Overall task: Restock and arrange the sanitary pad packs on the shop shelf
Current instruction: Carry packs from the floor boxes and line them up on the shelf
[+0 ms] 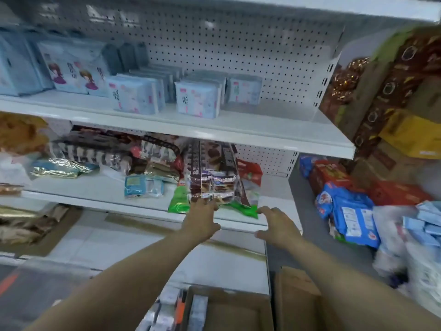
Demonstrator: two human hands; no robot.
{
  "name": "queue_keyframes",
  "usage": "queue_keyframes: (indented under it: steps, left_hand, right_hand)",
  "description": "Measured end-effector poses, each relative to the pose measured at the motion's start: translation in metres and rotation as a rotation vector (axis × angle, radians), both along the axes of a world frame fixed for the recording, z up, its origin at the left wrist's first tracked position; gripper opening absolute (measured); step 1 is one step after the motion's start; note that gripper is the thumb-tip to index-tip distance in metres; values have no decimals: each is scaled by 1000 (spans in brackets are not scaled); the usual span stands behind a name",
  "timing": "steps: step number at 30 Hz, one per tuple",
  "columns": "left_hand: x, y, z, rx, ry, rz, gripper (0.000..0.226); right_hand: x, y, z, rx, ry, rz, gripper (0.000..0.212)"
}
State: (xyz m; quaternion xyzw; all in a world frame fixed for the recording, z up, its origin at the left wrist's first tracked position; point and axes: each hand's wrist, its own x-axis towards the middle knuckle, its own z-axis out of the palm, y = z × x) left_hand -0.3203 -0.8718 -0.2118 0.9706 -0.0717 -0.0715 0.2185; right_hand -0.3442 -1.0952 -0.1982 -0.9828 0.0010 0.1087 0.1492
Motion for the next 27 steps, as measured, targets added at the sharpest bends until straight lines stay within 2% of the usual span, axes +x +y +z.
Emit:
queue_keyframes:
  steps: [5,9,14,20,24,26,27]
  left_hand:
    - [15,25,-75,-7,169,-3,51]
    - [18,36,-139,-18,306,19,57]
    - [14,45,-224,-19,478,90,48]
    - [-8,55,-361,-10,649,211,42]
    - [-34,49,-470,5,740,264,36]
    - [-41,41,-522,-72,764,316,37]
    - [-44,36,-547,-97,777,335,39]
  right_hand:
    - [10,26,-72,99,110,-91,54]
    - [12,39,-138,137,189,-131,53]
    - [14,46,-225,232,359,-200,51]
    - [14,46,-370,280,605,-280,60]
    - [11,41,-474,334,726,-427,53]
    - [15,44,-527,384,786,-522,47]
    - [18,45,-556,408,816,-586,55]
